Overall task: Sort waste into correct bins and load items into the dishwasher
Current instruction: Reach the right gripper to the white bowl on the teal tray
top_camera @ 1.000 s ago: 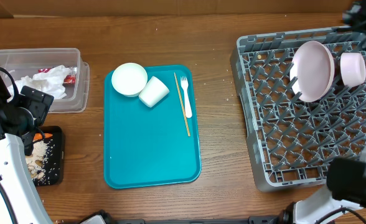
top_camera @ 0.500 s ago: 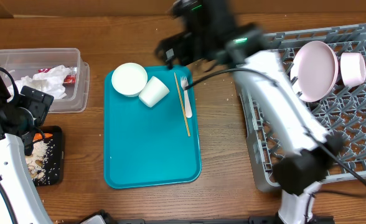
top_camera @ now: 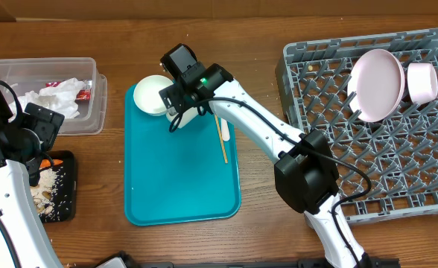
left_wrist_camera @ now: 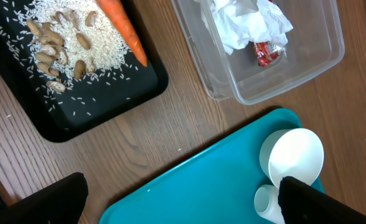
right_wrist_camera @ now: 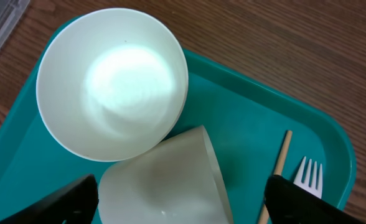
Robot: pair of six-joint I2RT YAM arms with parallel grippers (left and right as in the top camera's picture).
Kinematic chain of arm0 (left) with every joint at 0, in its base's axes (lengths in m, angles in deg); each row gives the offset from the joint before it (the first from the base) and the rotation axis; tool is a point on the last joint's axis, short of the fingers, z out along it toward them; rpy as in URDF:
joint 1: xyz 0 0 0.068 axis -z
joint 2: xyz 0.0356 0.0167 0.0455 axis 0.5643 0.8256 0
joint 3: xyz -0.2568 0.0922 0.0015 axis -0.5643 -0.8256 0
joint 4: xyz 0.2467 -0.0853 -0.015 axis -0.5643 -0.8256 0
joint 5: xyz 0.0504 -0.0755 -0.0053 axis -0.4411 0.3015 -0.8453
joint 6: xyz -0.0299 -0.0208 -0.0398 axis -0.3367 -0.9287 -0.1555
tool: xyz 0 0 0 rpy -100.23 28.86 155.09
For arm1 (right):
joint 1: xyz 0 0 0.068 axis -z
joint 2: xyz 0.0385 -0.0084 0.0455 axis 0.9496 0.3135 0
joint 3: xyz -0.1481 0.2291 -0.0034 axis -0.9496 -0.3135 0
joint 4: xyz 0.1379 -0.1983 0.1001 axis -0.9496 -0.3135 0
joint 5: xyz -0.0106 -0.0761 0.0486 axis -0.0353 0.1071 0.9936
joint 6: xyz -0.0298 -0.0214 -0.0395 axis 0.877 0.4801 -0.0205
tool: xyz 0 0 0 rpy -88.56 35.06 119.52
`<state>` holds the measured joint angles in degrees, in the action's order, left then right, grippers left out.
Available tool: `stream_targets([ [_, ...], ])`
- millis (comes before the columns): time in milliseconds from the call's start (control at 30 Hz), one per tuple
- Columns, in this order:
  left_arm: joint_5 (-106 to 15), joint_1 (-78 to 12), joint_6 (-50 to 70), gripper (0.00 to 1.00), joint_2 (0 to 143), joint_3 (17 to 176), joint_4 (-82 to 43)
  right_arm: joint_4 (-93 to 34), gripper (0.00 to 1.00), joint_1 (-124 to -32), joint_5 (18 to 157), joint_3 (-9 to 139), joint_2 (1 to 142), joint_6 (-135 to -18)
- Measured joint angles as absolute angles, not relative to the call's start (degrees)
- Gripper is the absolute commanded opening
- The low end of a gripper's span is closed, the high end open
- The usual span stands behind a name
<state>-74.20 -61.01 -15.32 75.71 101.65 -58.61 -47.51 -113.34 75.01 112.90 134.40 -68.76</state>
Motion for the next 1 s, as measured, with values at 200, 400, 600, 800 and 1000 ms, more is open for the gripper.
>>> stream_targets([
  [200,-74.2,-61.0,-15.3,1.00,75.7,101.7,-58.6,-47.1,0.75,-113.4,74.8,110.7,134.4,-68.7],
  [400,-74.2,-61.0,-15.3,1.00,75.7,101.7,-58.6,-49.2,0.74,-113.4,74.8,109.4,134.4,-68.8],
  [600,-74.2,-61.0,-15.3,1.00,75.7,101.7,-58.6,-56.5,0.70,-113.4,76.7,109.4,134.4,-70.0],
  [800,-74.2,-61.0,-15.3,1.00,75.7,101.7,-58.6,-65.3,0.70,-113.4,83.6,110.8,134.4,-70.8],
  [1000,-74.2,-61.0,-15.3,1.00,75.7,101.7,-58.6,-54.6,0.76,-113.4,85.1,113.9,134.2,-70.6],
])
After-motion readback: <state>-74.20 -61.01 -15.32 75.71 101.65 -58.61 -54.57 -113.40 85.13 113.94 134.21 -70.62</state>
